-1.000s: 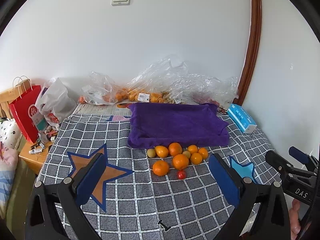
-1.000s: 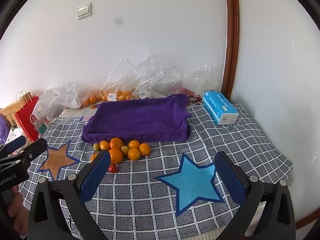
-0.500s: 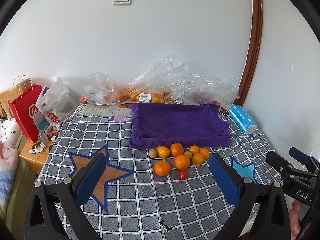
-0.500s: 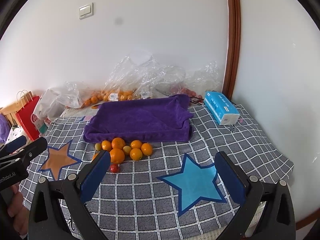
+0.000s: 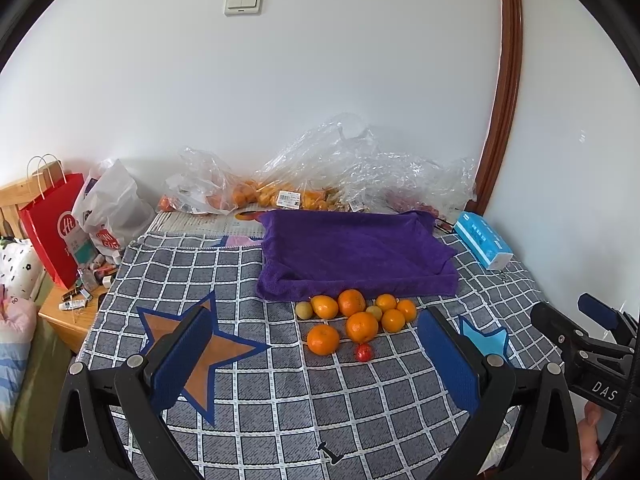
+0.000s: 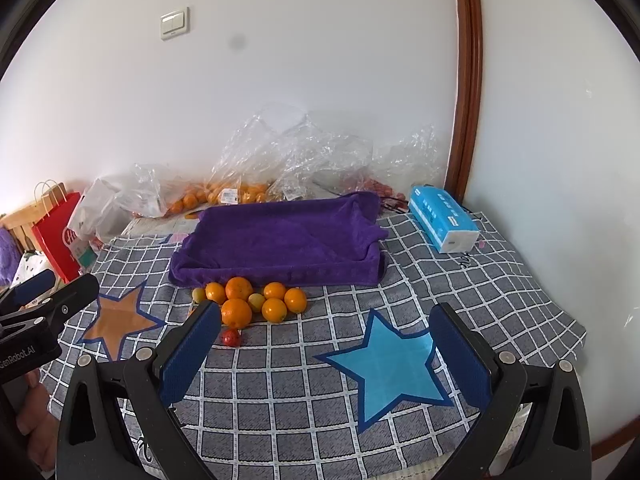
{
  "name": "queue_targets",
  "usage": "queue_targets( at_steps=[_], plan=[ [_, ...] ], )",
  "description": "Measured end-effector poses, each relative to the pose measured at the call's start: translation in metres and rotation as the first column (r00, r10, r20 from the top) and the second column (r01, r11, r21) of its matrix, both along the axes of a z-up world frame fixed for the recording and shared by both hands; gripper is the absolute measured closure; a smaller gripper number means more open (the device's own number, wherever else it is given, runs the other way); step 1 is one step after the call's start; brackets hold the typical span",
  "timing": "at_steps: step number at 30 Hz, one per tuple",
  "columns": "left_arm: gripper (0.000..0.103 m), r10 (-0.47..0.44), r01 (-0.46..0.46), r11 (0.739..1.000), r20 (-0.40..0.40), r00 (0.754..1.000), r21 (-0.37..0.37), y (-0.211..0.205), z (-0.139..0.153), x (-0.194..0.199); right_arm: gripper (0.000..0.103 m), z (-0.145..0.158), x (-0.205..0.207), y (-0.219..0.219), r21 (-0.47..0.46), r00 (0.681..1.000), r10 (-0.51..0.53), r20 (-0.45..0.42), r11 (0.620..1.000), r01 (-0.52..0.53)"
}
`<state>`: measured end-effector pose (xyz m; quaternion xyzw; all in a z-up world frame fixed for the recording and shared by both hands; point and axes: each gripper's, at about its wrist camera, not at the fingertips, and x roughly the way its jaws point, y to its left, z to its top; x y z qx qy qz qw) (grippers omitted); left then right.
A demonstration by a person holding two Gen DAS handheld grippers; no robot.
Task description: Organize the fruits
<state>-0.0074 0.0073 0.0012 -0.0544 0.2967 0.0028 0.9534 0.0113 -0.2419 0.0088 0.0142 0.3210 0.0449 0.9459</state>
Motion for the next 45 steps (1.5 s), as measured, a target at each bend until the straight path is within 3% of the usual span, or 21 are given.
queue_targets(
  at_steps=[31,45],
  plan=[
    [0.0,-0.004,0.004,1.0,0.001,1.0,0.011,0.003,0.001,0.0,0.0,-0.002,0.002,0.003,0.003,1.0,0.012,0.006,1.0,-0.012],
    [0.0,0.027,-0.029,0.999,-0.077,0.997,-0.023,0.022,-0.016,0.034,0.0,-0.02,0.034,0.019,-0.058,1.0,0.009,-0.023,0.998,-0.01]
  ],
)
